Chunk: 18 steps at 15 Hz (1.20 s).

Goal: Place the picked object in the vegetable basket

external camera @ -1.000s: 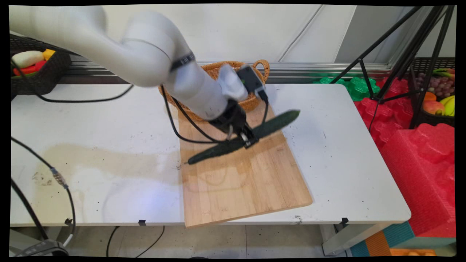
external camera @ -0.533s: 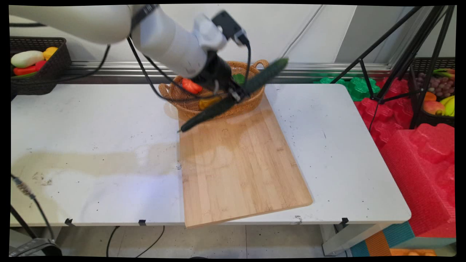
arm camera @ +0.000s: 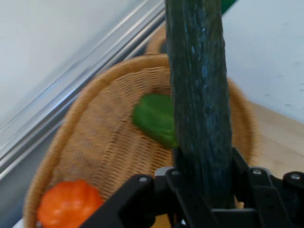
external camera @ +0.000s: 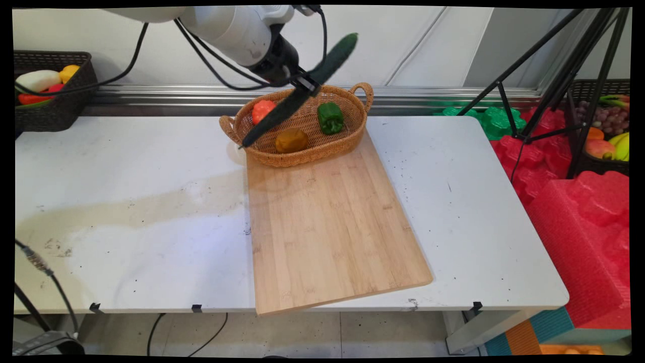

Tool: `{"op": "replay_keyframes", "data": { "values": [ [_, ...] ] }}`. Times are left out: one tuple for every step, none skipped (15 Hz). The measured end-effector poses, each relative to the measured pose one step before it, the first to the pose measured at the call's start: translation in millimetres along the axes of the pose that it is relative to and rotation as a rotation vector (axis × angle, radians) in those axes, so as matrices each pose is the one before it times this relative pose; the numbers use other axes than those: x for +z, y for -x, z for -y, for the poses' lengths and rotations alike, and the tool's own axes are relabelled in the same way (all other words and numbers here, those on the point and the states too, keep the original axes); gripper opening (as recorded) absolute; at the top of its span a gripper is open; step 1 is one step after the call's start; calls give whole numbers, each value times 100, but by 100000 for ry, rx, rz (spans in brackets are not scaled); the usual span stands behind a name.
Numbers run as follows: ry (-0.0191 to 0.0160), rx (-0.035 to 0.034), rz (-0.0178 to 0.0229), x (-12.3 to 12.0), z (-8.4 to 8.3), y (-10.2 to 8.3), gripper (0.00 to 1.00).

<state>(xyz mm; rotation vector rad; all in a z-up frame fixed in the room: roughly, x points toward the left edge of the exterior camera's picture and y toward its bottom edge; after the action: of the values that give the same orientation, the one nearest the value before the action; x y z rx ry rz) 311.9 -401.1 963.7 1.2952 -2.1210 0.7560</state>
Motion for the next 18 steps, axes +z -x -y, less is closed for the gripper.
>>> {"op": "replay_keyframes", "data": {
  "values": [
    [-2423, -1856, 1194, 794, 974, -177, 0],
    [-1927, -1639, 1163, 755, 788, -124, 0],
    [-1821, -1727, 1319, 874, 736, -133, 0],
    [-905, -959, 860, 548, 361, -64, 0],
    [-1182, -1422, 1294, 815, 466, -84, 0],
    [-964, -1439, 1414, 821, 371, -29, 0],
    [-1064, -1937, 2142, 1077, 370, 48, 0],
    [-579, -1179, 1702, 801, 167, 64, 0],
    [-526, -1026, 1969, 889, 132, 105, 0],
    [-393, -623, 1514, 702, 72, 55, 0],
    [-316, -468, 1397, 660, 33, 28, 0],
    [-163, -406, 978, 492, -14, 0, 0],
    [-196, -524, 1055, 530, -20, -8, 0],
    [-101, -326, 644, 317, -37, -16, 0],
    [-125, -378, 784, 426, -74, -57, 0],
    [-114, -378, 793, 413, -92, -44, 0],
    [-131, -152, 539, 320, -82, -46, 100],
    [-115, 30, 359, 232, -70, -36, 100]
  ]
}}
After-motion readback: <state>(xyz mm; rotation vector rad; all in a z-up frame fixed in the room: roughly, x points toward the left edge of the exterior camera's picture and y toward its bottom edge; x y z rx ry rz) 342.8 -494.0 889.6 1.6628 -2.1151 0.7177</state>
